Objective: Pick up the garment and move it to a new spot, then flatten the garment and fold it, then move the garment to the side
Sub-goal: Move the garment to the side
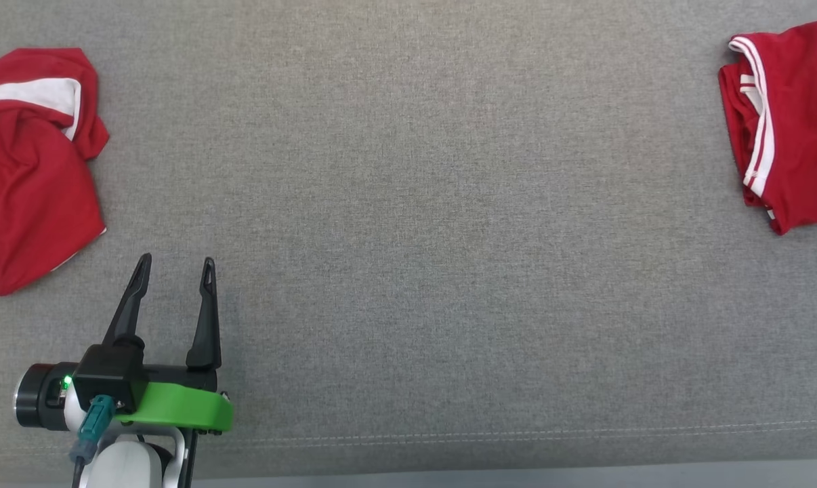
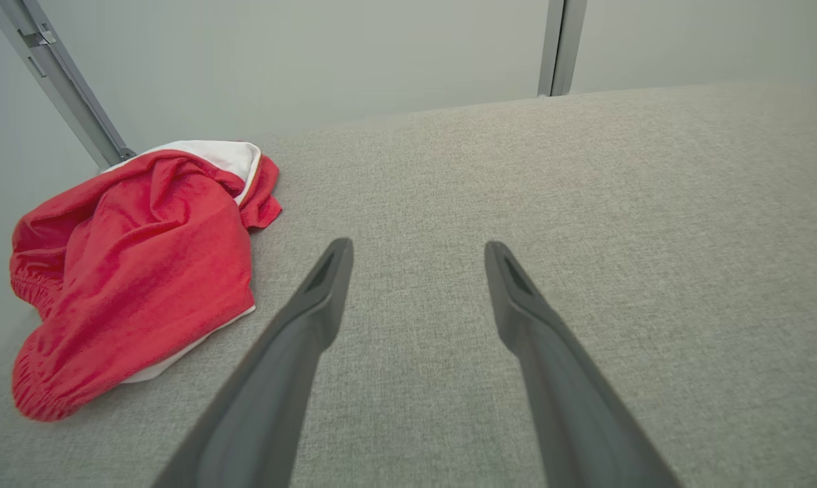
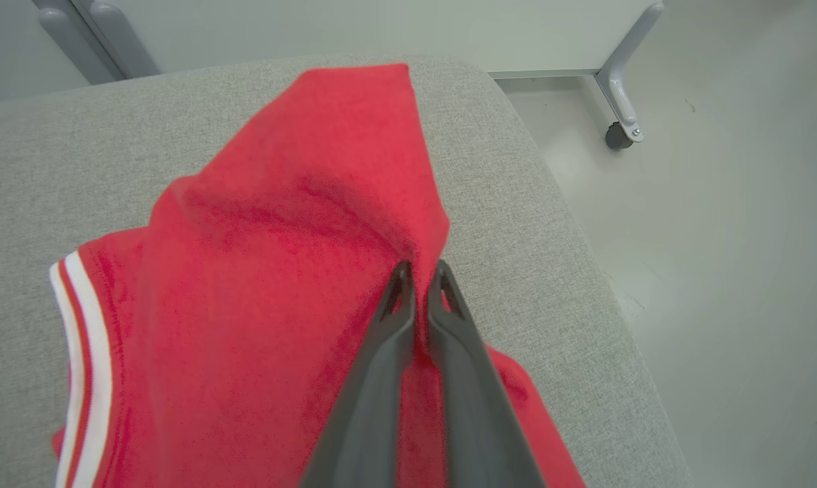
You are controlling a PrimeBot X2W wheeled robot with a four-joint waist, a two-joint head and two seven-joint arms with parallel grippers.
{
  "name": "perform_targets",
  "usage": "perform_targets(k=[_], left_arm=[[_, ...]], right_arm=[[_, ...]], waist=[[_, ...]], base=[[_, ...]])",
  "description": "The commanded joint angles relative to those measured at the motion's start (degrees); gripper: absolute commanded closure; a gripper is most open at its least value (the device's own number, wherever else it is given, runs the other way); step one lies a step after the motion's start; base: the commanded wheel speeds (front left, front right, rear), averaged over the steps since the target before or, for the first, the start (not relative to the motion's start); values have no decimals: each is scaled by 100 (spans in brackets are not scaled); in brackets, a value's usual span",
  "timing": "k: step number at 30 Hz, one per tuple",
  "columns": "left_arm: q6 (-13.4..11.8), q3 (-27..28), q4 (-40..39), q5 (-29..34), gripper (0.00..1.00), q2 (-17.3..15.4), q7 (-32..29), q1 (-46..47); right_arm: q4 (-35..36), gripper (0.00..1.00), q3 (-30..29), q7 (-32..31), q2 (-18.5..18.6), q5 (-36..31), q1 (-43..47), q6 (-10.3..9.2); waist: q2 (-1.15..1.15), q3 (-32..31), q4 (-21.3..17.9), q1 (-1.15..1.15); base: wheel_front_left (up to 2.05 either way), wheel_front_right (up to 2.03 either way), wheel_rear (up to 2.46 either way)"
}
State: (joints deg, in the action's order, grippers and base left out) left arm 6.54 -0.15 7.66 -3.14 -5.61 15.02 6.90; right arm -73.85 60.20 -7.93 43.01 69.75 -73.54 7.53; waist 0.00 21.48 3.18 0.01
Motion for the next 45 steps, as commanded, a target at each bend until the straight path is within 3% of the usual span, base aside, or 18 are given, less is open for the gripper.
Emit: perform_targets(k=[1, 9, 10, 11, 12, 21, 33, 38, 45], left_arm=[[7, 22, -15, 19, 0, -43, 8, 88], [6, 19, 18, 11, 0, -16, 8, 135], [1, 22, 22, 10, 0, -11, 8, 139], [-6, 25, 28, 13, 0, -7, 8, 139], [-13, 28, 30, 14, 0, -3, 8, 139], [-56, 46, 63, 7, 0, 28, 8, 135], [-64, 130, 115, -87, 0, 95, 8, -147], [-73, 196, 123, -124, 0, 111, 8, -295], [-99, 296, 93, -132, 0, 132, 8, -474]], right_arm=[[-13, 100, -21, 3, 13, -57, -9, -9], [-15, 100, -101, -97, 129, -168, 123, -9], [-13, 83, -101, -91, 149, -219, 133, -9], [-14, 54, -108, -65, 166, -254, 131, -9], [-16, 1, -116, -58, 176, -284, 130, -9], [-13, 0, -287, 157, 74, -556, 127, -9], [454, 0, -410, 1997, -728, -553, 582, -9], [987, 0, -488, 2313, -949, -619, 971, -9], [1974, 0, -1568, 2319, -1146, -1352, 1566, -8]], waist=[[0, 63, 23, -1], [0, 80, 61, -1], [0, 75, 63, -1], [0, 70, 64, -1], [0, 69, 65, -1], [0, -13, 45, -1], [0, -661, -103, -1], [0, -961, -215, -1], [0, -1252, -391, -1]], base=[[0, 0, 0], [0, 0, 0], [0, 0, 0], [0, 0, 0], [0, 0, 0], [0, 0, 0], [0, 0, 0], [0, 0, 0], [0, 0, 0]])
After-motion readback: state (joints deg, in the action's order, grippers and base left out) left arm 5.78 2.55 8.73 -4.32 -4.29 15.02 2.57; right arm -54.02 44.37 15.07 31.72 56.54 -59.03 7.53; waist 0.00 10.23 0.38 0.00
